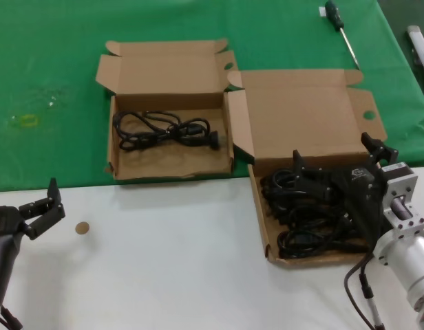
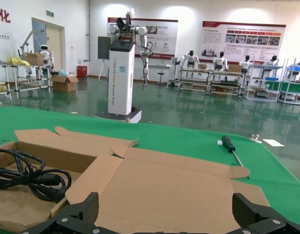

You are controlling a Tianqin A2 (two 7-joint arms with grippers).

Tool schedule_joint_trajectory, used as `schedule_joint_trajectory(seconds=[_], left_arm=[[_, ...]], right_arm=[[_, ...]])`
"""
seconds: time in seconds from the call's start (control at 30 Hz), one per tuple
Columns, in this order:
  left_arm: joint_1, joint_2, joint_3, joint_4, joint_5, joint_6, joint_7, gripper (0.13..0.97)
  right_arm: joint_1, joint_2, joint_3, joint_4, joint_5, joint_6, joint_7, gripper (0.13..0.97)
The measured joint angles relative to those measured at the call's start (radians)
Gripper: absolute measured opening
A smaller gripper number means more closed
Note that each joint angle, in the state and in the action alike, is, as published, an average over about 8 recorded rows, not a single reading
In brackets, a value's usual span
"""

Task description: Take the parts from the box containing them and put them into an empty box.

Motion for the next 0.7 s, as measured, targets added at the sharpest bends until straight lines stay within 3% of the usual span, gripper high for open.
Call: schedule_joint_trajectory(seconds=[0.7], left_arm=[[0.0,0.0,0.0,0.0,0.0,0.0,0.0,0.966]], right_arm=[[0.0,0.0,0.0,0.0,0.0,0.0,0.0,0.966]])
